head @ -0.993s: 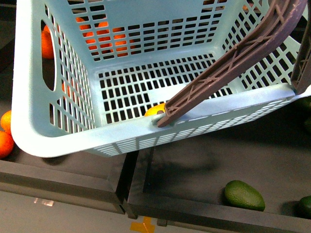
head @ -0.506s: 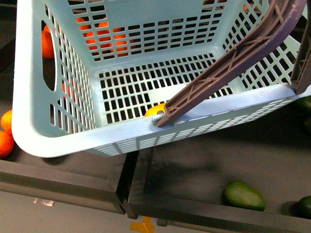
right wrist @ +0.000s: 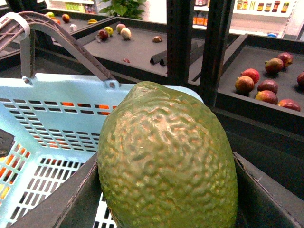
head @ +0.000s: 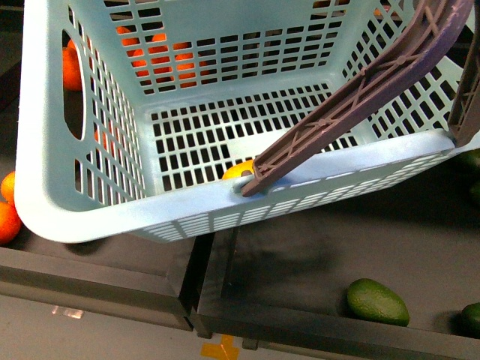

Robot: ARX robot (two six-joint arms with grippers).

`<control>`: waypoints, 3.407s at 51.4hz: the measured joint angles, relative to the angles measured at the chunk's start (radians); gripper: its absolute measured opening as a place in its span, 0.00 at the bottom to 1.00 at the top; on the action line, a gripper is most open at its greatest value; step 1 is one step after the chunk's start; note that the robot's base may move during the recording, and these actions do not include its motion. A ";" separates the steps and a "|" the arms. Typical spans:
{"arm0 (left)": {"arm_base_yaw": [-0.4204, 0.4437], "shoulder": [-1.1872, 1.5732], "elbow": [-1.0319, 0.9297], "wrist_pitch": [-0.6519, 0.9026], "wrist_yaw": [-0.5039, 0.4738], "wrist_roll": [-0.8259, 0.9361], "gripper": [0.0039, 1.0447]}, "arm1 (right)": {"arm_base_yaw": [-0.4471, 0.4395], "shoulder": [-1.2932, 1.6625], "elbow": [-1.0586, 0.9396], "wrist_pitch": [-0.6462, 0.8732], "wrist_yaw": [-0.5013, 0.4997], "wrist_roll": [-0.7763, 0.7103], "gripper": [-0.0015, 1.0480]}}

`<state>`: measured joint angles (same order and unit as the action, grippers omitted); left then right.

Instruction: Pick mango and avocado into basket

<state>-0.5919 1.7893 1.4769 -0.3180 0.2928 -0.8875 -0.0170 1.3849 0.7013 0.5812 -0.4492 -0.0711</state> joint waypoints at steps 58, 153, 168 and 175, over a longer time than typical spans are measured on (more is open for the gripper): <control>0.001 0.001 0.000 0.000 -0.005 -0.003 0.14 | 0.093 0.080 0.065 0.031 0.404 0.052 0.92; -0.001 0.001 0.000 0.000 0.000 -0.004 0.14 | 0.018 -1.005 -0.684 -0.203 0.449 0.064 0.02; -0.001 0.001 0.000 0.000 0.000 -0.003 0.14 | 0.018 -1.130 -0.684 -0.325 0.449 0.064 0.02; -0.001 0.001 0.000 0.000 0.000 -0.003 0.14 | 0.018 -1.177 -0.684 -0.373 0.449 0.064 0.02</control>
<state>-0.5926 1.7901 1.4769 -0.3183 0.2928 -0.8909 0.0006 0.2077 0.0174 0.2085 0.0002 -0.0074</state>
